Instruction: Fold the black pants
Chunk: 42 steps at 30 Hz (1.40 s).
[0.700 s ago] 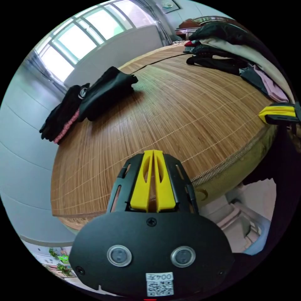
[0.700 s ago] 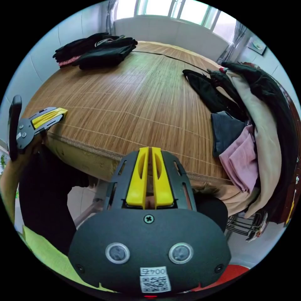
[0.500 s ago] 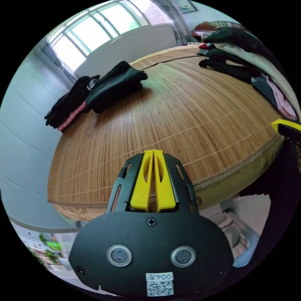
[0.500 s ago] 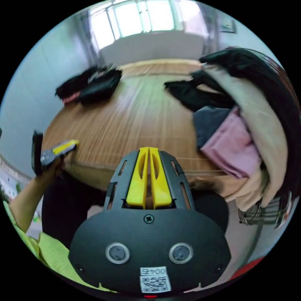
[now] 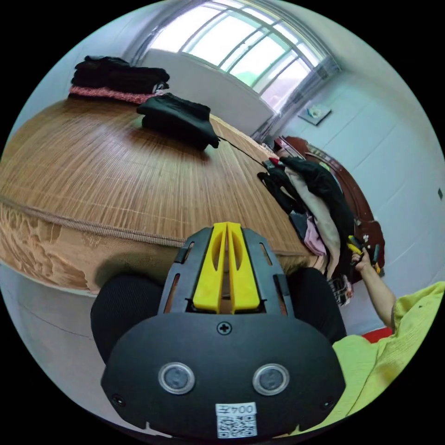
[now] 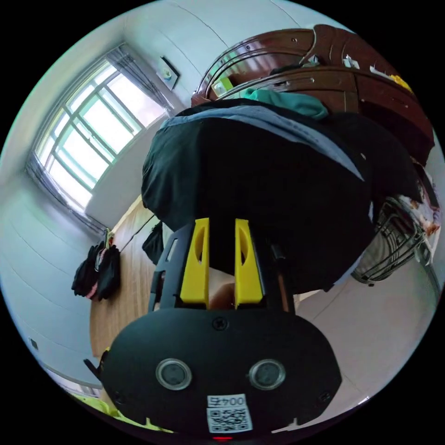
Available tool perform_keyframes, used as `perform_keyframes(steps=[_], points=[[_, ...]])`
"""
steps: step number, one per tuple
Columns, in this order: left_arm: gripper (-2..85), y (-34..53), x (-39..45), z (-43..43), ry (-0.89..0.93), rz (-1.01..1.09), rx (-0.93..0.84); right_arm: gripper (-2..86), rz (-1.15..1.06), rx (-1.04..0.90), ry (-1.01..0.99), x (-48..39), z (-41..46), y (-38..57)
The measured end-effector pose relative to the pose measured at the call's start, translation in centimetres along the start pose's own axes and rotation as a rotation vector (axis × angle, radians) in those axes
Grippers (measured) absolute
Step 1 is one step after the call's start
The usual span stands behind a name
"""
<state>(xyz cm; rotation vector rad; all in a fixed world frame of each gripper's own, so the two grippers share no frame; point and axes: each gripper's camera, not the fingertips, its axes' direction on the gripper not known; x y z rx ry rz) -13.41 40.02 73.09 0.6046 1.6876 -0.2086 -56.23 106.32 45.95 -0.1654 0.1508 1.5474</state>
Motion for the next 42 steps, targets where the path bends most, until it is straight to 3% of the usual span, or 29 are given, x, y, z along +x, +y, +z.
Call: perform_keyframes(steps=[2, 6, 9, 12, 14, 16, 18, 21, 23, 26, 31, 33, 35, 39, 42], points=[[0.9, 0.6, -1.0, -0.3, 0.008, -0.029, 0.003, 0.9, 0.032, -0.004, -0.014, 0.6, 0.2, 0.3], [0.9, 1.9, -2.4, -0.9, 0.012, -0.054, -0.004, -0.6, 0.010, 0.045, 0.078, 0.4, -0.8, 1.3], [1.0, 2.9, -3.9, -1.4, 0.045, -0.094, 0.006, -0.8, 0.022, 0.094, -0.006, 1.0, -2.7, 2.6], [1.0, 3.6, -5.2, -1.8, 0.075, -0.125, 0.016, -0.8, -0.181, 0.090, -0.191, -2.1, -4.4, 4.7], [1.0, 4.0, -5.8, -1.9, 0.088, -0.138, 0.014, -0.6, -0.426, -0.032, -0.370, -7.9, -4.2, 7.6], [1.0, 4.5, -6.6, -1.9, 0.094, -0.155, 0.008, -0.2, -0.620, -0.126, -0.390, -12.8, -3.7, 11.0], [1.0, 4.9, -7.0, -2.0, 0.098, -0.163, -0.001, 0.5, -0.717, -0.110, -0.305, -15.5, -3.8, 14.0], [1.0, 5.4, -7.6, -2.1, 0.097, -0.167, -0.013, 6.9, -0.700, 0.076, -0.101, -14.0, -4.8, 15.4], [1.0, 5.6, -8.0, -2.1, 0.095, -0.167, -0.026, 14.5, -0.622, 0.142, -0.023, -9.6, -5.3, 12.8], [0.9, 5.9, -8.9, -1.9, 0.085, -0.182, -0.042, 18.7, -0.572, 0.215, 0.153, -3.8, -5.8, 7.9], [0.8, 6.0, -9.5, -0.5, 0.034, -0.181, -0.094, 20.2, -0.530, 0.057, 0.383, 4.2, -3.3, -0.4], [0.9, 6.0, -9.4, 0.0, 0.019, -0.166, -0.117, 17.0, -0.431, -0.107, 0.304, 7.9, -1.9, -2.5], [1.0, 6.1, -9.3, 0.5, 0.010, -0.153, -0.131, 6.8, -0.314, -0.307, 0.084, 11.6, -1.0, -3.1], [1.7, 6.0, -9.4, 1.4, -0.009, -0.100, -0.177, 3.8, -0.371, -0.218, -0.044, 11.5, -3.4, 0.7], [3.5, 5.6, -9.1, 2.2, 0.028, -0.023, -0.234, 3.1, -0.393, -0.145, -0.440, 9.7, -5.8, 5.0]])
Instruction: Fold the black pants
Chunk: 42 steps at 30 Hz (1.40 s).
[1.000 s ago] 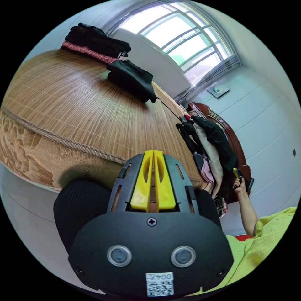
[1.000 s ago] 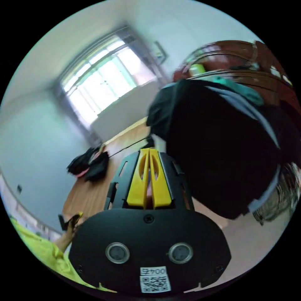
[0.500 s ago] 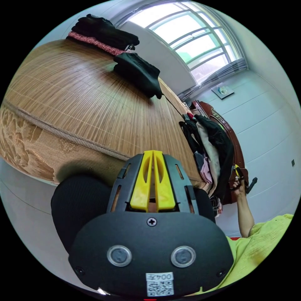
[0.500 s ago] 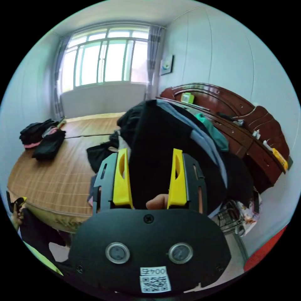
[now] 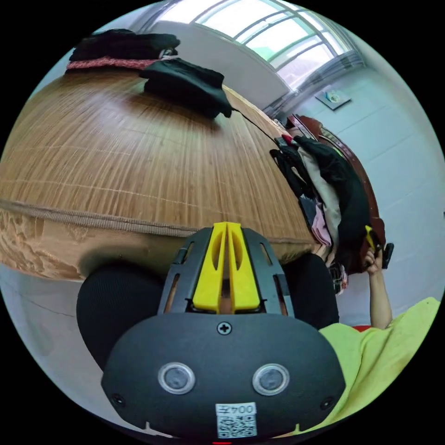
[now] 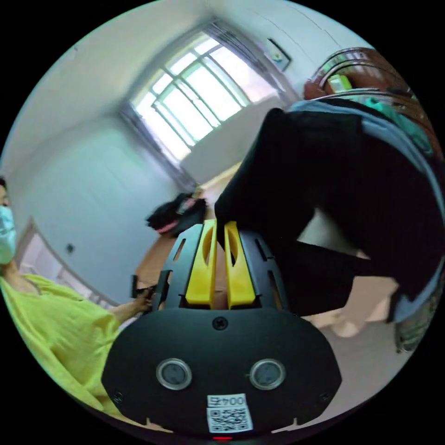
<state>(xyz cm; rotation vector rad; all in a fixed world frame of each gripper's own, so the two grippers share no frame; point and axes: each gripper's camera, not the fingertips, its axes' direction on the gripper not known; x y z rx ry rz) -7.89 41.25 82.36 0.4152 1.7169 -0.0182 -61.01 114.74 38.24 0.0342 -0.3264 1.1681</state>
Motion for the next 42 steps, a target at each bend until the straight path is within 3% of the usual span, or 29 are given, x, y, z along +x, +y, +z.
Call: perform_keyframes(steps=[2, 4, 7, 10, 13, 17, 21, 23, 25, 29, 32, 34, 37, 39, 42], points=[[6.6, -0.2, 0.2, 0.7, 0.136, 0.010, -0.058, 2.7, -0.026, 0.057, -0.344, -2.9, 0.7, 1.6], [13.5, 0.1, 1.1, 2.1, 0.467, -0.021, -0.121, 2.5, -0.083, 0.006, -0.490, -6.2, 2.5, 2.3], [21.1, 1.2, 4.3, 2.9, 0.715, 0.016, -0.169, 2.3, -0.270, -0.243, -0.559, -13.5, 7.4, 4.0], [26.8, 1.9, 6.6, 2.6, 0.790, 0.104, -0.209, 2.1, -0.373, -0.415, -0.636, -18.4, 11.7, 7.1], [28.7, 2.2, 4.6, 1.8, 0.884, 0.109, -0.236, 1.9, -0.257, -0.482, -0.831, -18.6, 14.6, 9.0], [28.4, 3.1, 0.8, 2.4, 0.893, 0.036, -0.283, 2.1, -0.143, -0.551, -0.801, -16.3, 17.2, 10.4], [26.3, 4.1, -0.9, 3.7, 1.058, -0.026, -0.271, 2.4, -0.072, -0.537, -0.885, -15.0, 17.5, 10.9], [21.8, 3.9, -1.5, 4.3, 1.155, -0.061, -0.247, 2.7, 0.045, -0.462, -0.976, -13.1, 17.8, 11.0], [7.8, 3.0, -2.4, 3.2, 1.105, -0.042, -0.160, 3.2, 0.155, -0.422, -1.042, -11.5, 18.3, 11.2], [5.4, -0.9, -3.9, -3.7, 0.893, 0.033, 0.001, 4.3, 0.215, -0.348, -0.939, -10.4, 18.4, 11.1], [5.1, -4.9, -7.8, -13.7, 0.790, 0.035, 0.252, 6.4, 0.216, -0.282, -0.856, -10.2, 17.8, 10.5], [5.2, -6.5, -14.3, -21.4, 0.750, -0.095, 0.499, 8.2, 0.189, -0.267, -0.763, -10.0, 17.5, 10.3], [5.4, -6.2, -23.6, -26.8, 0.682, -0.303, 0.706, 11.2, 0.132, -0.226, -0.542, -9.5, 16.5, 10.0], [5.9, -5.3, -29.3, -27.0, 0.630, -0.462, 0.727, 12.1, 0.109, -0.193, -0.423, -9.0, 15.7, 10.0], [7.2, -2.8, -37.6, -23.7, 0.648, -0.719, 0.574, 12.5, 0.095, -0.174, -0.223, -7.8, 14.9, 10.2]])
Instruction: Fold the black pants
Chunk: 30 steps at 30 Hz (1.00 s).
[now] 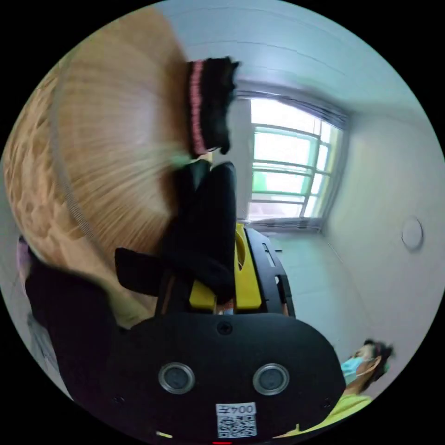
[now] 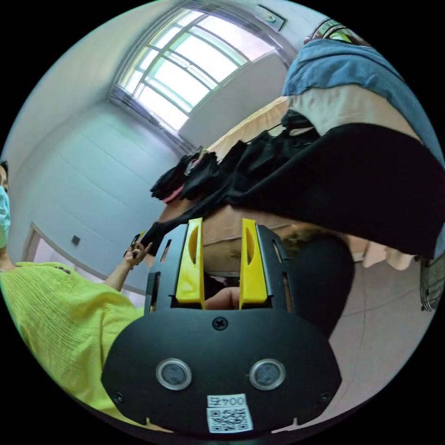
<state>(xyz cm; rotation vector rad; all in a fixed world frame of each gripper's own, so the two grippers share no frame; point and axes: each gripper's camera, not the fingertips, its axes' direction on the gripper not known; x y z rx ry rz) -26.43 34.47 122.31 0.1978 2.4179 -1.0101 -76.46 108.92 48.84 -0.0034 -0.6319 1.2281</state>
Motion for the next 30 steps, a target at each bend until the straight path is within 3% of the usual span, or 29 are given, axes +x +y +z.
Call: perform_keyframes(steps=[4, 8, 11, 16, 20, 22, 26, 28, 30], points=[[7.8, 1.7, -5.6, -1.5, -0.028, -0.044, -0.044, 13.3, 0.139, 0.061, 0.193, 3.2, -1.6, 0.2], [8.1, 2.6, -6.7, -0.9, -0.079, 0.010, -0.119, 17.3, 0.294, 0.226, 0.210, 7.1, -3.8, 0.7], [8.0, 2.0, -3.1, -1.1, -0.312, 0.168, -0.147, 18.6, 0.221, 0.262, 0.359, 7.9, -4.7, -0.3], [7.8, 2.2, 3.3, -5.2, -0.435, 0.429, 0.078, 19.0, 0.016, 0.107, 0.686, 8.8, -4.1, -5.4], [7.7, 4.5, 5.2, -3.7, -0.504, 0.587, 0.013, 20.5, -0.193, -0.121, 0.891, 10.9, -1.7, -10.1], [7.7, 5.0, 5.4, -2.0, -0.574, 0.620, -0.112, 20.1, -0.263, -0.260, 0.915, 12.2, -0.3, -11.4], [7.4, 3.2, 3.9, -2.9, -0.598, 0.467, -0.184, 13.0, -0.335, -0.507, 0.874, 14.4, 2.1, -12.1], [7.3, 2.2, 2.5, -6.7, -0.526, 0.302, -0.030, 5.5, -0.320, -0.506, 0.961, 14.9, 1.9, -12.3], [7.3, 2.1, 1.1, -9.5, -0.449, 0.182, 0.084, 4.0, -0.281, -0.522, 0.875, 15.6, 1.0, -12.4]])
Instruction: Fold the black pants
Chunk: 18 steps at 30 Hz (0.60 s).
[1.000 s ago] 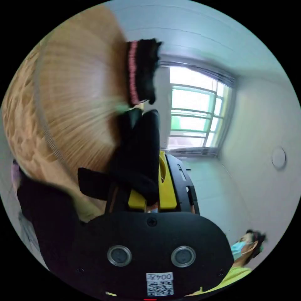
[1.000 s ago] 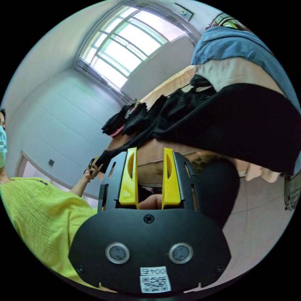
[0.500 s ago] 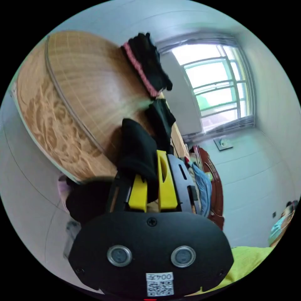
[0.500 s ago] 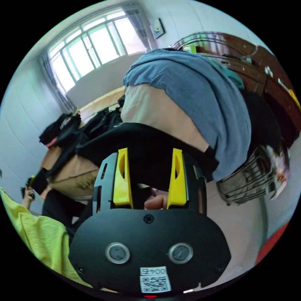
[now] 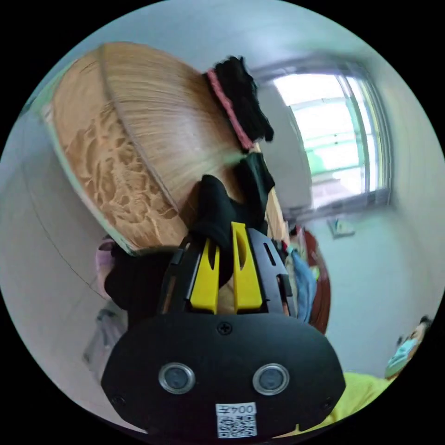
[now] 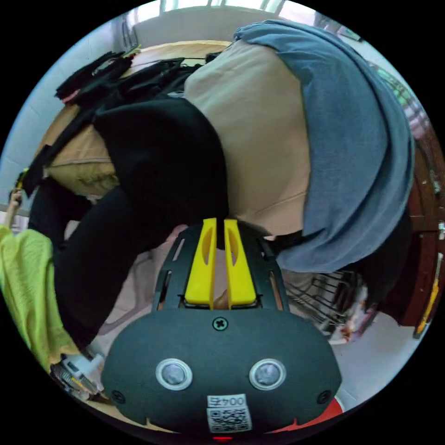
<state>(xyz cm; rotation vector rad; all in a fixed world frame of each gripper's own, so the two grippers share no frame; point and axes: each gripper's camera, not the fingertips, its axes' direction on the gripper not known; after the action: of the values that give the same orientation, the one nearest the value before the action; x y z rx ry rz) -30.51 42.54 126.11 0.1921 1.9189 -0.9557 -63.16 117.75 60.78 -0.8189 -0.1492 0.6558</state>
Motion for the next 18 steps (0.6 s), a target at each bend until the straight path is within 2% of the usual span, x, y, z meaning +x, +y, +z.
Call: perform_keyframes(steps=[2, 3, 4, 5, 6, 7, 8, 10, 12, 15, 18], points=[[7.5, 0.4, -2.2, -1.2, 0.098, -0.115, 0.068, 3.6, 0.006, -0.006, -0.261, 1.3, 0.3, 0.9], [7.7, 0.8, -3.1, -1.5, 0.222, -0.142, 0.107, 3.6, 0.000, -0.001, -0.316, 1.5, 0.2, 1.3], [9.4, 1.1, -3.9, -1.4, 0.382, -0.147, 0.127, 3.6, -0.011, 0.026, -0.471, 1.8, -0.1, 2.0], [10.3, 1.2, -4.1, -1.2, 0.468, -0.145, 0.130, 3.6, -0.026, 0.097, -0.673, 2.1, -0.9, 2.8], [10.4, 1.3, -4.1, -0.5, 0.606, -0.128, 0.107, 3.6, -0.029, 0.157, -0.770, 2.2, -1.5, 3.3], [10.1, 1.4, -3.3, 0.0, 0.627, -0.086, 0.052, 3.6, -0.034, 0.292, -0.962, 2.3, -2.5, 4.4], [9.6, 1.4, -2.6, 0.1, 0.589, -0.055, 0.027, 3.6, -0.043, 0.412, -1.147, 2.3, -3.1, 5.3], [7.2, 1.9, 1.9, -0.3, 0.272, 0.114, 0.000, 3.6, -0.047, 0.560, -1.355, 1.6, -3.3, 6.4], [5.2, 2.4, 5.3, -0.1, 0.109, 0.218, 0.020, 3.6, -0.056, 0.618, -1.466, 0.3, -2.8, 6.7], [4.5, 2.1, 11.1, 1.7, 0.102, 0.345, 0.013, 3.6, -0.017, 0.611, -1.530, -1.8, -0.5, 6.5], [4.2, -0.5, 19.0, 3.6, 0.097, 0.475, 0.045, 3.6, 0.112, 0.591, -1.580, -2.0, 2.9, 6.4]])
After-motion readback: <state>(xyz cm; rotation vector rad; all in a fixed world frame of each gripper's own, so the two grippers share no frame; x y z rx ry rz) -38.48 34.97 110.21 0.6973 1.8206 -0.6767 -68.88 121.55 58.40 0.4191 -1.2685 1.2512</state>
